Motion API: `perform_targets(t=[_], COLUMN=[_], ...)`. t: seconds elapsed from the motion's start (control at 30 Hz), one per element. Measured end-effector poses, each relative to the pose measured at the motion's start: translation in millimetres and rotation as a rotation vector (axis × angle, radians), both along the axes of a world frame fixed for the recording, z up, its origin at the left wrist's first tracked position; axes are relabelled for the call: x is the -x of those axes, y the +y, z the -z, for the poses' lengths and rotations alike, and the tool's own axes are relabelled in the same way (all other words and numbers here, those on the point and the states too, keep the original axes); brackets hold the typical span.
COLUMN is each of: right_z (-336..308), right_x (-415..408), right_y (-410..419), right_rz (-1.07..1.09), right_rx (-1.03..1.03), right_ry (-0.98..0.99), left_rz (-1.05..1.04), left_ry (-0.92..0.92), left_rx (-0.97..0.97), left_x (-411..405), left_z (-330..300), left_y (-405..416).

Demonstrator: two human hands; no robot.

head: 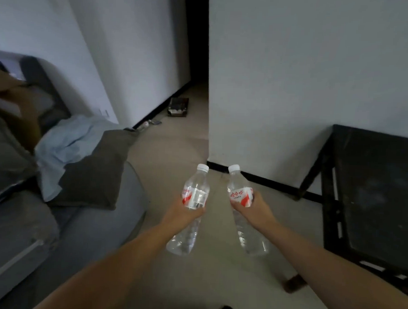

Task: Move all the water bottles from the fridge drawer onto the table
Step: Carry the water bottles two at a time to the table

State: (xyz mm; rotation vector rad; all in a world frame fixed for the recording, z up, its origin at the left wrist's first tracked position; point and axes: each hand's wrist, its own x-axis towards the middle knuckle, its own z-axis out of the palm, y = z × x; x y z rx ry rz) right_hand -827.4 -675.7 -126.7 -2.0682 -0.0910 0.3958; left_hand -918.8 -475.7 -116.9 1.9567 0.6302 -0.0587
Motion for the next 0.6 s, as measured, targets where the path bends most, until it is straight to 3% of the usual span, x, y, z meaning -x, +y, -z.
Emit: perform_targets(t=[0.47,0.6], right_z=[6.2,6.8], right_x=[-188.4,-249.9], right_y=[-34.4,-38.6], right_rz=[0.327,0.474], right_rx=[-0.001,-0.045], right_ry=[0.022,-0.004], left_rz=[0.277,0.476], left_ry=[0.040,0.032], left_rx=[0.012,-0.071], left_x=[-262.3,-357.3], left_z=[16.1,8.1], left_y=[-16.5,-18.6])
